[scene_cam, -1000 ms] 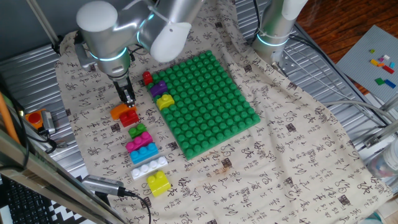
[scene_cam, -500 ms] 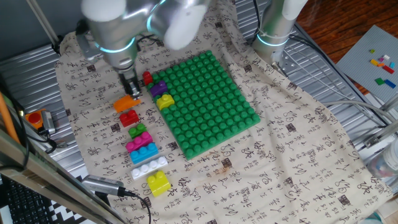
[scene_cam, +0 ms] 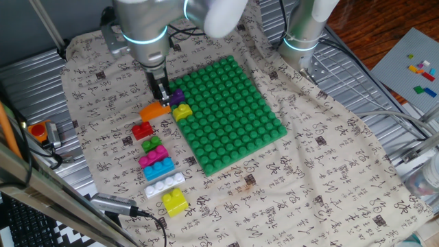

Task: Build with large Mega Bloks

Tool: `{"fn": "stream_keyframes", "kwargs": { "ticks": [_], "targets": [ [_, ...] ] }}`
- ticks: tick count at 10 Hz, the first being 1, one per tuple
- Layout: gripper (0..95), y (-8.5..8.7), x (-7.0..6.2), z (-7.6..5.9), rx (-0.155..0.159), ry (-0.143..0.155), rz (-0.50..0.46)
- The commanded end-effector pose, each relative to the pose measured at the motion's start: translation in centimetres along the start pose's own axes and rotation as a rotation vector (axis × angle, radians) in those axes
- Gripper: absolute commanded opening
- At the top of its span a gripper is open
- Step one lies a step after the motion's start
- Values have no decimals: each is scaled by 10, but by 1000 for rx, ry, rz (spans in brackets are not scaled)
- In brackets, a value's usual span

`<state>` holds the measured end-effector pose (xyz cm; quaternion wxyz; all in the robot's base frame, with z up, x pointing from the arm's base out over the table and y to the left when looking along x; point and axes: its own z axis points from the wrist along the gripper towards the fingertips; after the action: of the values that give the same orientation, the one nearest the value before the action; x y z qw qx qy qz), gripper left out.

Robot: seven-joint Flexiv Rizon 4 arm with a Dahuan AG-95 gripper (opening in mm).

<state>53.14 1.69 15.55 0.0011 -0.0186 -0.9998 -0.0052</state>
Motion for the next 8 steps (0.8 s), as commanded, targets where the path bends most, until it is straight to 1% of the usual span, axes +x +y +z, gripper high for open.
{"fn": "stream_keyframes", "kwargs": {
  "ticks": [1,2,3,4,6,8],
  "targets": [
    [0,1,-1,1,9,32,-17],
    [0,1,-1,1,26,37,-15],
    [0,1,-1,1,28,37,-12],
    [0,1,-1,1,34,40,-33],
    [0,1,-1,1,32,32,-39],
    [0,1,-1,1,35,37,-26]
  ]
}}
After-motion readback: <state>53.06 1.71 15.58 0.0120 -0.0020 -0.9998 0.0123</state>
